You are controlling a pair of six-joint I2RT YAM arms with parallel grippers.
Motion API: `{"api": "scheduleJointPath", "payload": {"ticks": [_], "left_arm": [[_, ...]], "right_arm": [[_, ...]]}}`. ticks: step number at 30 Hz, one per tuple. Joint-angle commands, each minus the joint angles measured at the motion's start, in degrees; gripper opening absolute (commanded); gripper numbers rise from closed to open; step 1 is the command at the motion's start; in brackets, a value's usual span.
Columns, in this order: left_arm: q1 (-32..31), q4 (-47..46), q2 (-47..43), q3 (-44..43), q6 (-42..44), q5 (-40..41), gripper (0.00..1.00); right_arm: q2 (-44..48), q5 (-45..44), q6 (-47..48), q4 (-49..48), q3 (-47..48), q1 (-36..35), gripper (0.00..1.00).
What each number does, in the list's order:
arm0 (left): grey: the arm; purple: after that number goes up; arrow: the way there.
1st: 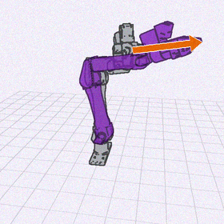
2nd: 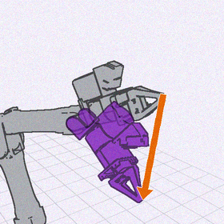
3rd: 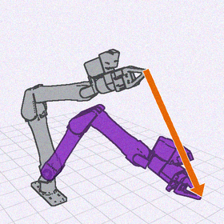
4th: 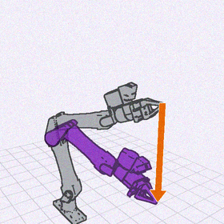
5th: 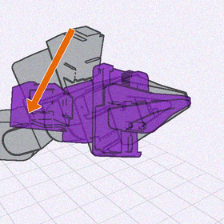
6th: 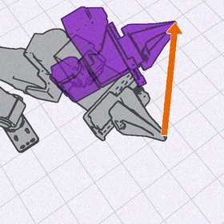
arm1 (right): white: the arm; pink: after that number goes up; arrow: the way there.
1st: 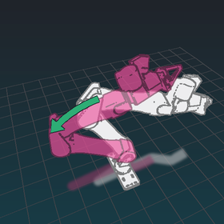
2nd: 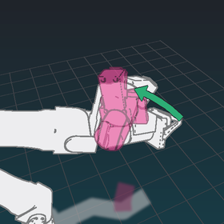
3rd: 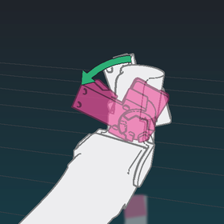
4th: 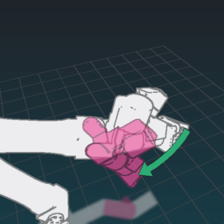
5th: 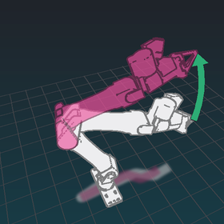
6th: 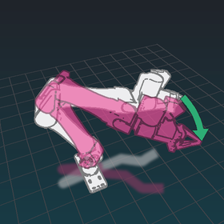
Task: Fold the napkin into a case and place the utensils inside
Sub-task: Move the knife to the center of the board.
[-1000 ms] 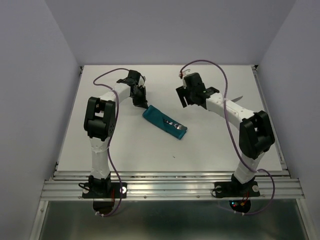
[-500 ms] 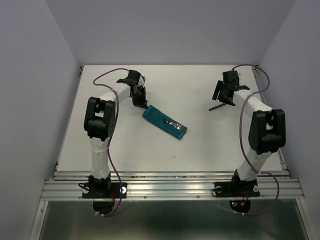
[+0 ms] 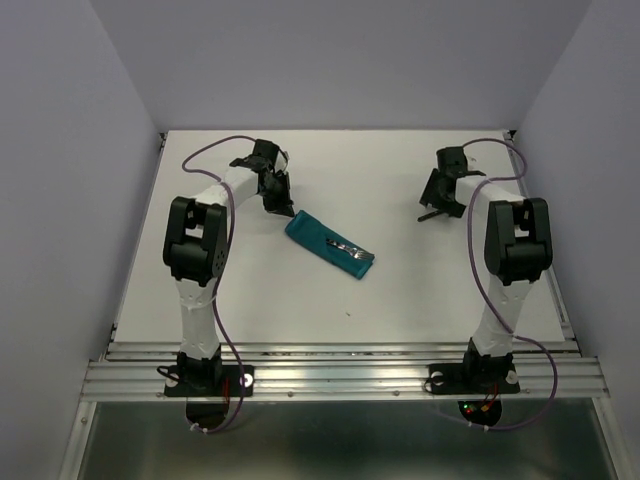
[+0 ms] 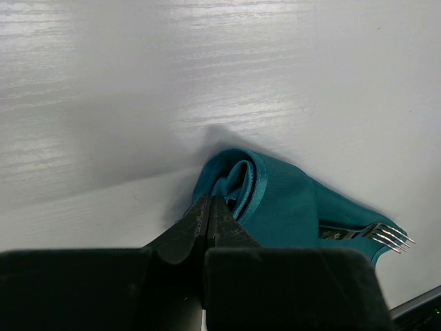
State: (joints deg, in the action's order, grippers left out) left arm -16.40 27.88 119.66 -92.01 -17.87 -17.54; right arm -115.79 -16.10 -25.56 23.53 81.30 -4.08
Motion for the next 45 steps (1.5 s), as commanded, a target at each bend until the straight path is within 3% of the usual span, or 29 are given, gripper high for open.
{"api": "scheduleJointPath", "payload": {"ticks": [1,6,19,22,31,38,41,45], "left_arm": [[0.2,-0.5,-4.5,1.0,0.4,-0.1,0.05],[0.2,-0.8,-4.6,1.5,0.4,-0.5,0.05],[0.3,-1.2,-5.7,2.8,0.3,-1.1,0.05],[0.2,-2.6,-6.7,3.7,-0.2,-0.9,0.05],[0.2,-3.4,-7.3,5.3,-1.3,-0.8,0.05],[0.2,-3.4,-8.0,5.5,-1.3,-0.6,0.05],[0.2,-3.6,-8.3,5.9,-1.5,-0.6,0.05],[0.1,-3.6,-8.5,6.1,-1.6,-0.9,0.05]], "right_arm": [[2.3,-0.3,0.1,-3.1,-0.2,0.4,0.75],[7.2,-0.1,2.9,-7.2,-2.6,0.4,0.75],[-7.8,1.9,5.9,-3.3,13.9,3.0,0.75],[-8.2,2.8,5.6,-3.0,13.1,3.6,0.75],[4.7,5.2,2.5,-8.8,-9.8,3.6,0.75],[21.0,12.3,-2.6,-12.1,-29.6,3.6,0.75],[27.4,14.7,-2.9,-13.0,-35.6,3.6,0.75],[30.0,13.7,0.4,-10.2,-34.7,3.6,0.75]]}}
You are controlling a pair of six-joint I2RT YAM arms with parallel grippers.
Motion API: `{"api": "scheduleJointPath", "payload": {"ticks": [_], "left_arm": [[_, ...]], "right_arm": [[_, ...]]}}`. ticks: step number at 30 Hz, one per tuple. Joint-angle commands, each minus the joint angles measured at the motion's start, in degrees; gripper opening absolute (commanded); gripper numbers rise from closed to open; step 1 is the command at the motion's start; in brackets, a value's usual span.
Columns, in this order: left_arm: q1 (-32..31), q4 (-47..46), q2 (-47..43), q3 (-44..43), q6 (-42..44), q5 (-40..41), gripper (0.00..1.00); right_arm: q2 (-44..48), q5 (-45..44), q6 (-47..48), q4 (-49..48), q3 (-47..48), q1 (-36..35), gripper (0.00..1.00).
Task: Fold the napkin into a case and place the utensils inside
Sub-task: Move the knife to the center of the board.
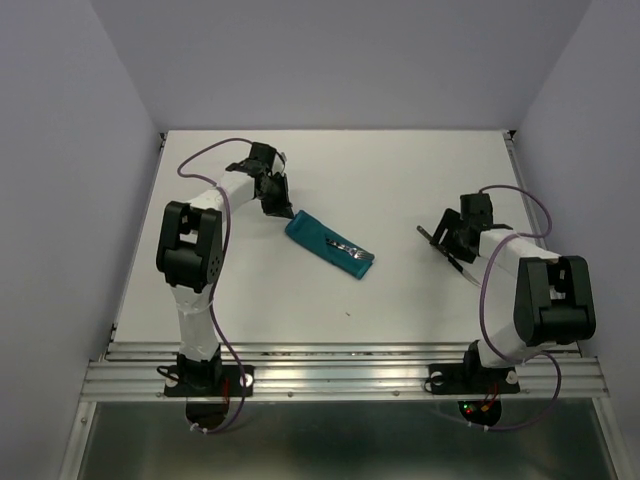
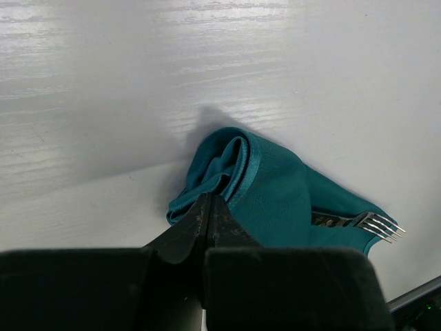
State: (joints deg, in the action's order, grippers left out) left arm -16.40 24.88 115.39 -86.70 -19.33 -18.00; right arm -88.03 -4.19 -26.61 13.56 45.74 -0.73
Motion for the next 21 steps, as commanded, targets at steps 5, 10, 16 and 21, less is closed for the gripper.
{"api": "scheduleJointPath", "payload": {"ticks": [5,10,16,21], "left_arm": [[0.1,-1.2,-5.5,1.7,-0.6,-0.4,0.05],[0.1,-1.8,-6.1,3.0,-1.1,-0.7,0.05],[0.0,-1.8,-6.0,2.6,-1.2,-1.2,0.05],[0.0,-0.7,-5.4,1.8,-1.0,-0.6,0.05]], "right_arm": [[1.0,6.1,7.3,4.1,4.3,0.3,0.75],[-2.5,6.6,9.8,6.7,6.4,0.3,0.75],[-7.7,1.6,10.3,7.6,7.1,-2.2,0.68],[-8.6,-2.4,10.2,7.8,7.3,-5.0,0.46]]}}
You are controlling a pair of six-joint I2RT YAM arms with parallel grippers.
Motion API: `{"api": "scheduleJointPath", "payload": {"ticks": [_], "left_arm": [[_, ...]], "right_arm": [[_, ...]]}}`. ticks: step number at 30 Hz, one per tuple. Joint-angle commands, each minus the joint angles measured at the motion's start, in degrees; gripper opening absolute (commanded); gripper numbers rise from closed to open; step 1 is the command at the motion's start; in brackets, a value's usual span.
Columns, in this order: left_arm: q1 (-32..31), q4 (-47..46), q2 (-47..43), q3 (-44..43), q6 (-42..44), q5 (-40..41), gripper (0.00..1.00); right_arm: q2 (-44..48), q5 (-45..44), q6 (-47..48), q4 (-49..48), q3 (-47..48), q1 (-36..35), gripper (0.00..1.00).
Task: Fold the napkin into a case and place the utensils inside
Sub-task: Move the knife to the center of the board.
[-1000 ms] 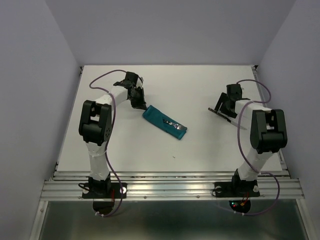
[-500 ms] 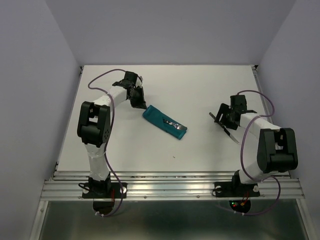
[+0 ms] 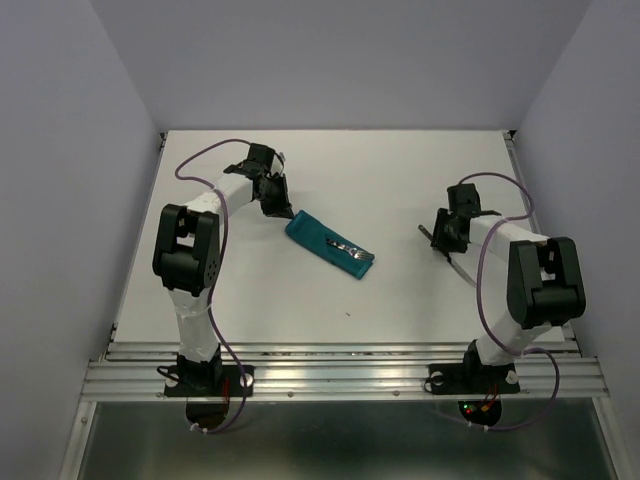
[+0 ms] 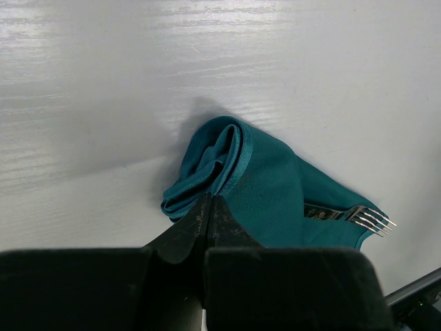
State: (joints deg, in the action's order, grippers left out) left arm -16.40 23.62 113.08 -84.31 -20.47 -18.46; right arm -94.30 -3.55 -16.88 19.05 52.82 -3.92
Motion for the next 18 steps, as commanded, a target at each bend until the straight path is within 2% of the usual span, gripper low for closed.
{"api": "scheduleJointPath", "payload": {"ticks": [1,6,7,12,17,18], "left_arm": [[0.0,0.7,-3.0,-0.7,0.3,0.2,0.05],[0.1,1.5,-2.2,-1.3,0.3,1.2,0.05],[0.1,1.6,-2.0,-1.4,0.3,1.3,0.05],[0.6,2.0,-0.8,-2.4,0.0,1.8,0.05],[0.8,2.2,0.0,-3.1,0.0,1.9,0.05],[1.0,2.3,0.0,-3.1,0.0,1.8,0.05]], "right_arm": [[-2.2,-3.4,0.4,2.7,0.4,-2.4,0.42],[-0.8,-3.7,0.5,4.0,1.4,-3.5,0.17],[-0.5,-3.7,0.4,4.3,1.7,-4.1,0.15],[2.4,-3.4,0.9,5.2,2.6,-5.7,0.06],[3.2,-3.0,3.8,5.9,4.0,-8.1,0.04],[3.0,-3.4,4.0,6.4,4.4,-8.1,0.07]]}}
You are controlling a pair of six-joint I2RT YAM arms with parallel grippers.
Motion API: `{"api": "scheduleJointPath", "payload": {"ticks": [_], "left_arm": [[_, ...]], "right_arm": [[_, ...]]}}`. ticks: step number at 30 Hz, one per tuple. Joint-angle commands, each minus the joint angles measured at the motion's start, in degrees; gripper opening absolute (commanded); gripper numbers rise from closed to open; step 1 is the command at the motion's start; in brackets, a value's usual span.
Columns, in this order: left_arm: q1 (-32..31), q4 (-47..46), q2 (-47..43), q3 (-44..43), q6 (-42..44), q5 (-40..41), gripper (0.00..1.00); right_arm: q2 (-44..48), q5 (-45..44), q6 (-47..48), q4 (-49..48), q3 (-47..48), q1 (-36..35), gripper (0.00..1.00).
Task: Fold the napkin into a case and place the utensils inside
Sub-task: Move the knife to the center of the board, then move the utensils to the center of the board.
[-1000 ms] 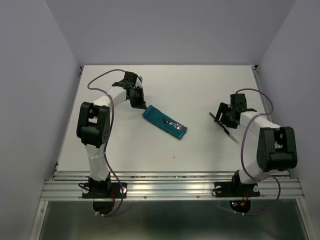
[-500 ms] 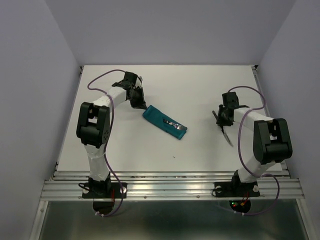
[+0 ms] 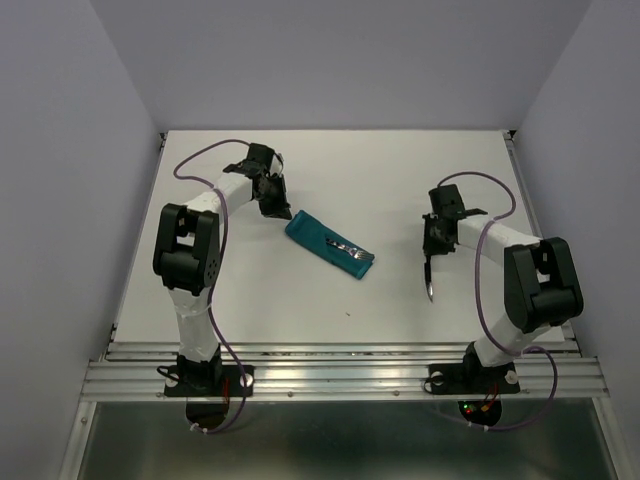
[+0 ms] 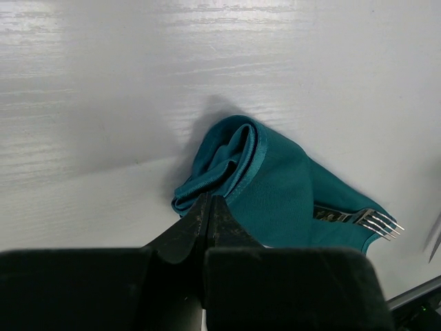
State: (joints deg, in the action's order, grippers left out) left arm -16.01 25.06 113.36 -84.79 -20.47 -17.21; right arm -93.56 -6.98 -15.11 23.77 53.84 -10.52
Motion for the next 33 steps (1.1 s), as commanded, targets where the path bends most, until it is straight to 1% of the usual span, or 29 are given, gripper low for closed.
{"api": "scheduleJointPath", "payload": {"ticks": [1,2,3,5,6,9,13,14,16,17,18,22,23,25,30,33], "left_arm": [[0.6,0.9,-0.2,-2.7,0.0,0.7,0.05],[0.7,1.0,-0.3,-2.7,0.1,0.7,0.05],[0.8,1.0,-0.3,-2.7,0.2,0.8,0.05],[1.0,1.2,-0.4,-2.8,0.2,1.0,0.05],[1.0,1.2,-0.5,-2.8,0.2,1.0,0.05],[1.1,1.2,-0.5,-2.7,0.3,1.0,0.05],[1.2,1.1,-0.7,-2.3,0.3,1.0,0.05],[1.2,1.0,-0.6,-2.2,0.2,1.1,0.05],[1.2,1.0,-0.8,-2.0,0.3,1.1,0.05],[1.3,1.0,-0.8,-2.0,0.2,1.1,0.05],[1.3,1.0,-0.7,-2.0,0.3,1.0,0.05],[1.3,1.0,-0.7,-1.8,0.1,1.0,0.05],[1.4,1.0,-0.9,-1.7,0.2,1.0,0.05],[1.5,0.8,-0.9,-1.3,0.3,1.0,0.05],[1.7,0.6,-1.0,-0.5,0.3,0.8,0.05],[1.9,0.6,-1.1,-0.5,0.5,0.7,0.05]], "right_arm": [[1.6,-0.4,2.7,2.9,3.7,-2.1,0.26],[1.5,-1.1,2.7,3.6,4.2,-2.7,0.42],[1.8,-1.7,3.2,3.8,4.9,-3.5,0.45],[2.6,-2.1,3.7,3.8,6.3,-4.6,0.48],[2.9,-2.2,3.9,3.8,6.4,-5.1,0.48],[2.7,-2.0,4.6,5.1,10.1,-6.3,0.53],[1.7,-0.7,5.4,4.9,13.3,-9.8,0.52],[1.4,-0.6,5.6,4.4,13.9,-13.1,0.52],[-0.7,-0.2,7.5,3.8,15.7,-17.1,0.51],[-1.9,-1.2,9.6,4.1,18.2,-19.0,0.5],[-3.3,-1.7,10.6,4.6,19.6,-22.4,0.5],[-10.6,-2.2,16.7,6.0,25.8,-27.3,0.5],[-12.9,-1.2,17.8,6.1,26.8,-27.4,0.51],[-14.8,0.8,19.3,6.1,29.5,-28.6,0.51],[-19.8,1.7,21.5,6.8,33.9,-29.7,0.51],[-22.0,2.5,22.4,7.2,34.9,-29.7,0.52]]}}
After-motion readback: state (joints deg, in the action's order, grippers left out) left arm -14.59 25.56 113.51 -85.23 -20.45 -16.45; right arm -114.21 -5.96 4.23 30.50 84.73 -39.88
